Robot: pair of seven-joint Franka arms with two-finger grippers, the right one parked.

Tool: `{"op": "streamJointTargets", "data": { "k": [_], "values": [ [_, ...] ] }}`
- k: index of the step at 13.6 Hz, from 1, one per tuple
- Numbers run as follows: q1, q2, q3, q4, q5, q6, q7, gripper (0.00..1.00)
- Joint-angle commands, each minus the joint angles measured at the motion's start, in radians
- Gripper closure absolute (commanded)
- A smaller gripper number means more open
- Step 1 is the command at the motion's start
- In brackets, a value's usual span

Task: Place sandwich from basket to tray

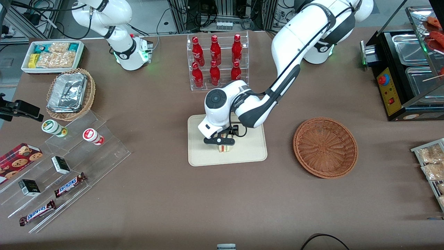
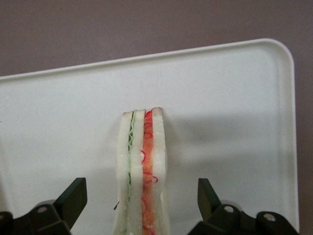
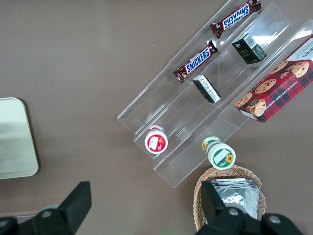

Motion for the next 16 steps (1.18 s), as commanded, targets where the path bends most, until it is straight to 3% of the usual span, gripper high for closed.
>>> {"op": "streamJointTargets", "data": {
  "k": [1, 3, 7, 10, 16],
  "values": [
    [0.02, -0.121, 0.009, -0.016, -0.015, -0.085, -0.045, 0.0],
    [0.128, -0.211, 0.004, -0.031, -0.07, -0.104, -0.069, 0.0],
    [0.314, -0.378, -0.002, -0.104, -0.094, -0.191, -0.062, 0.0],
    [0.472, -0.541, 0.001, -0.209, -0.22, -0.216, 0.138, 0.0],
    [0.701, -0.747, 0.009, -0.302, -0.366, -0.354, 0.566, 0.0]
  ]
}}
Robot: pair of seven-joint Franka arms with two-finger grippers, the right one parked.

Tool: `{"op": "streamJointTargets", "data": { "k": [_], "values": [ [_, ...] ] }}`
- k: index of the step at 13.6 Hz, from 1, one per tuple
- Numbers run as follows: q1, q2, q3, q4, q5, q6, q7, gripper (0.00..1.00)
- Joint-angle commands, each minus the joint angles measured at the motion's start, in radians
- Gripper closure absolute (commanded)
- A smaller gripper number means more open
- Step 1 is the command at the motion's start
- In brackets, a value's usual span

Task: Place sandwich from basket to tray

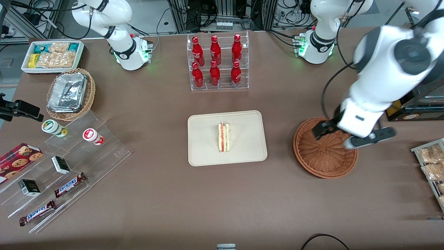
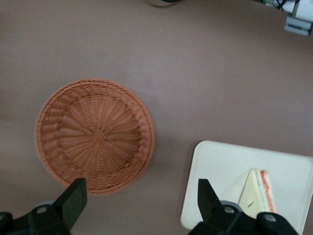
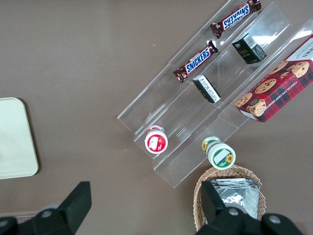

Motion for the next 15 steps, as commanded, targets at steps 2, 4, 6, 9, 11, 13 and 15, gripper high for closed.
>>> {"op": "streamJointTargets", "data": {
  "k": [2, 4, 6, 9, 11, 13, 15],
  "values": [
    [0.09, -0.126, 0.001, -0.061, -0.046, -0.103, 0.177, 0.0],
    [0.016, -0.19, 0.137, -0.117, -0.046, -0.116, 0.272, 0.0],
    [-0.043, -0.256, 0.267, -0.162, -0.057, -0.139, 0.396, 0.0],
    [-0.055, -0.284, 0.338, -0.168, -0.057, -0.177, 0.539, 0.0],
    [-0.095, -0.284, 0.39, -0.163, -0.051, -0.18, 0.549, 0.0],
    [-0.12, -0.281, 0.413, -0.162, -0.046, -0.183, 0.57, 0.0],
    [-0.115, -0.278, 0.412, -0.15, -0.051, -0.182, 0.564, 0.0]
  ]
}}
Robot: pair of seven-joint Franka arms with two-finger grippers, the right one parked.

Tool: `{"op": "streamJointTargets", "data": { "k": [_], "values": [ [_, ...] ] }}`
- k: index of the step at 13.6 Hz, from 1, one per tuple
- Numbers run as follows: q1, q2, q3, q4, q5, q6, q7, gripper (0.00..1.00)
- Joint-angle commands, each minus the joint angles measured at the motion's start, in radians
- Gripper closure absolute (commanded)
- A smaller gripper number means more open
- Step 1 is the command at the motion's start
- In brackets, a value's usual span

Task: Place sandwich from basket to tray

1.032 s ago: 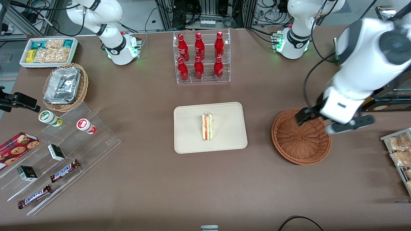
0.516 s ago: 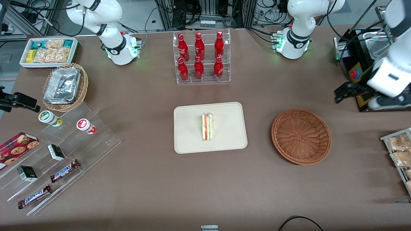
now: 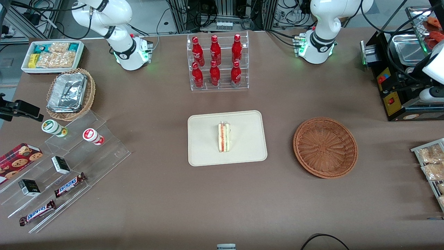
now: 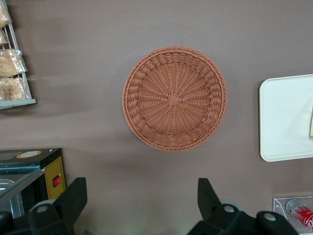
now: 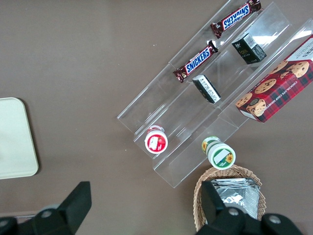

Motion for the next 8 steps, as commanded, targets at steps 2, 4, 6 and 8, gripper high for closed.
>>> {"op": "streamJointTargets", "data": {
  "k": [2, 4, 6, 8],
  "values": [
    [-0.015, 0.008, 0.008, 0.015, -0.002, -0.005, -0.006, 0.0],
    [-0.012, 0.034, 0.007, 0.058, -0.002, -0.006, -0.009, 0.0],
    [-0.011, 0.045, 0.007, 0.083, -0.003, -0.029, -0.014, 0.0],
    [-0.008, 0.045, 0.007, 0.088, -0.005, -0.029, -0.015, 0.0]
  ]
}}
